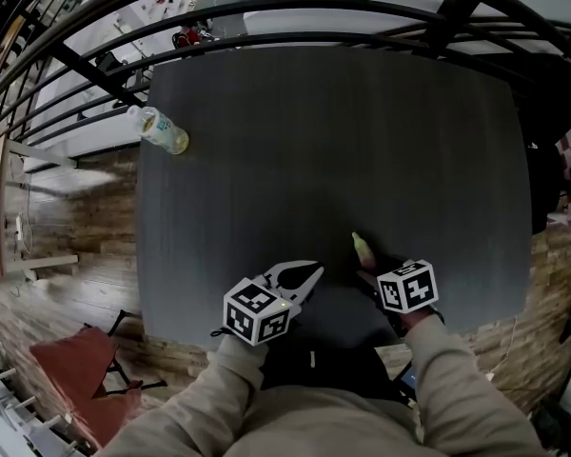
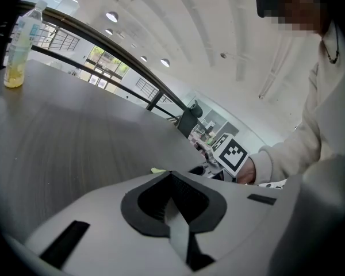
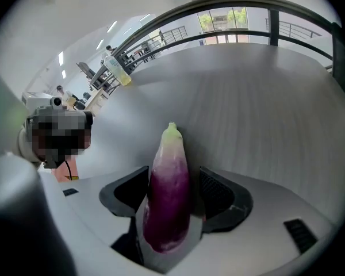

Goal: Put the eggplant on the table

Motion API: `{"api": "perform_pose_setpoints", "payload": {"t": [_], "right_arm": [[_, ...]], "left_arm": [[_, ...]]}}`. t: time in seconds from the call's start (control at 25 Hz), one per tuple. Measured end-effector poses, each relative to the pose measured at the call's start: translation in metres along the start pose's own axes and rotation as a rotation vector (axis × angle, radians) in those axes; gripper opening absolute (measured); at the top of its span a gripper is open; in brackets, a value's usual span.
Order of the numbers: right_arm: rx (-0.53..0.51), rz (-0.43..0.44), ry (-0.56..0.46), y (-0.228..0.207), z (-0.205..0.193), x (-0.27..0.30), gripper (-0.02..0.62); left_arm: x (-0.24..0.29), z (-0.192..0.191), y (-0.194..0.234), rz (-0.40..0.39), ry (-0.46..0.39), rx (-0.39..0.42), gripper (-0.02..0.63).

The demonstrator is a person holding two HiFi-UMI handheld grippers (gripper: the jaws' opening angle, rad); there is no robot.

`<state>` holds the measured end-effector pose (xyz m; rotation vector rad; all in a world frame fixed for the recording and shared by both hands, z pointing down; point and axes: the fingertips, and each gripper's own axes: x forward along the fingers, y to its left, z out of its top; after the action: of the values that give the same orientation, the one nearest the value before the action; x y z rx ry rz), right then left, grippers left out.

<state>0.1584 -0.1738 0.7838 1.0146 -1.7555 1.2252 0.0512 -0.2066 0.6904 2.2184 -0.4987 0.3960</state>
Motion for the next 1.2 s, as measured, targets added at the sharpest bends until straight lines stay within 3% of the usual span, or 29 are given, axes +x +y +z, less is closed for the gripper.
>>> {"api": "perform_pose_setpoints", "payload": {"t": [0.48,1.0,1.12,1.2], "right_arm": [[0.031,0.041,0.01,0.0,0.004,-0.001,0.276],[-0.002,0.081,-0.146,0.01,0.057,-0.071,0.275],[-0.014,0.116,-0.194,0.021,0.068,-0.09,0.244],[-0.028,0.133,-0.247,0.027,0.081,-0.107,0.173]], "left_arm": [[0.0,0.015,-0.005,-0.007,0.008,0.025,0.006],[-0.014,0.097,-0.04,0.007,-0.067,0.18,0.006],[-0.021,0.115,-0.056,0.0,-0.087,0.219,0.006],[-0.024,0.126,-0.063,0.001,-0.096,0.25,0.006]]}}
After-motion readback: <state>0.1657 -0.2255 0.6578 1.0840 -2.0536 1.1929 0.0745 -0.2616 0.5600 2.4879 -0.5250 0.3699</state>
